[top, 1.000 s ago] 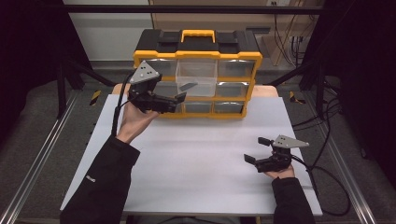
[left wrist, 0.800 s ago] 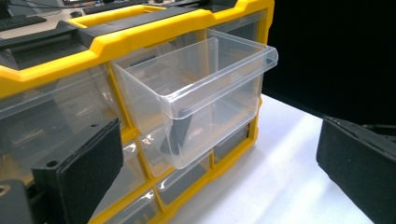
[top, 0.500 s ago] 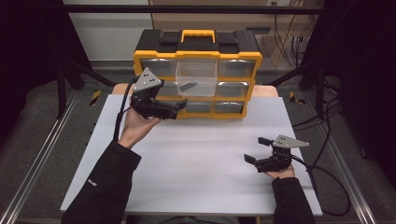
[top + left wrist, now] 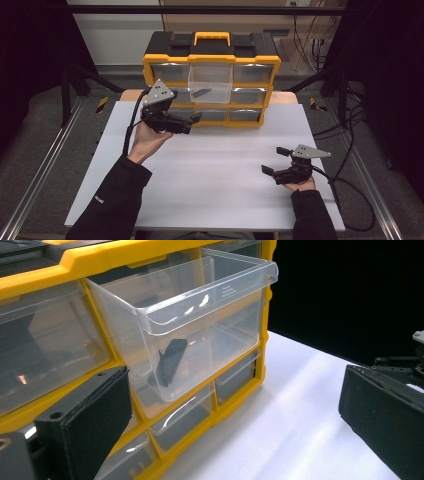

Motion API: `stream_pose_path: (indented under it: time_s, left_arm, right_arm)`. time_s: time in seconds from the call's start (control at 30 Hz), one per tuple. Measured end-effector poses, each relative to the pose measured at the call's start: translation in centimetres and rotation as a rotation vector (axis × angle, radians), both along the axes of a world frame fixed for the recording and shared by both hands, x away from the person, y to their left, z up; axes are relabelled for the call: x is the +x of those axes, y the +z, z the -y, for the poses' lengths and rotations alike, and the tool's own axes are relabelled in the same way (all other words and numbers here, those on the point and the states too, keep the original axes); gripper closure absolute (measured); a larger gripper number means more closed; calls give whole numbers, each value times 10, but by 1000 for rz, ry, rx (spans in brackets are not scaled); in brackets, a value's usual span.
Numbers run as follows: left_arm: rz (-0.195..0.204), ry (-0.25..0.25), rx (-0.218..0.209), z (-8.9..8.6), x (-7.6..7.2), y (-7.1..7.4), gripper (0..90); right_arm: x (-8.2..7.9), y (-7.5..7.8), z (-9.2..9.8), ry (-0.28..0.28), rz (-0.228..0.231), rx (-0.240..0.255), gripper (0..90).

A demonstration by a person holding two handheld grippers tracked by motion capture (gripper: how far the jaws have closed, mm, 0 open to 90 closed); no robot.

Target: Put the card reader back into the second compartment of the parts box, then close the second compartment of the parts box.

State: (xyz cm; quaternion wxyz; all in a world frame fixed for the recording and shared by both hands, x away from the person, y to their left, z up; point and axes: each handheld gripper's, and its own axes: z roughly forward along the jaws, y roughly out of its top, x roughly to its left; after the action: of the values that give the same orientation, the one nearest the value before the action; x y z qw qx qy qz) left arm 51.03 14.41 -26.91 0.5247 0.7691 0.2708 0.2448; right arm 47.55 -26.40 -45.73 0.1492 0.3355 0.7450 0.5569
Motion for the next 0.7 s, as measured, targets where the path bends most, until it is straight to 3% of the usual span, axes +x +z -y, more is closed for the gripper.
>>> stream_pose_path:
  time_s: [0.7]
  left_arm:
    - [-14, -25, 8, 11, -1, -12, 31]
  right_arm:
    - [0, 0, 0, 1, -5, 2, 2]
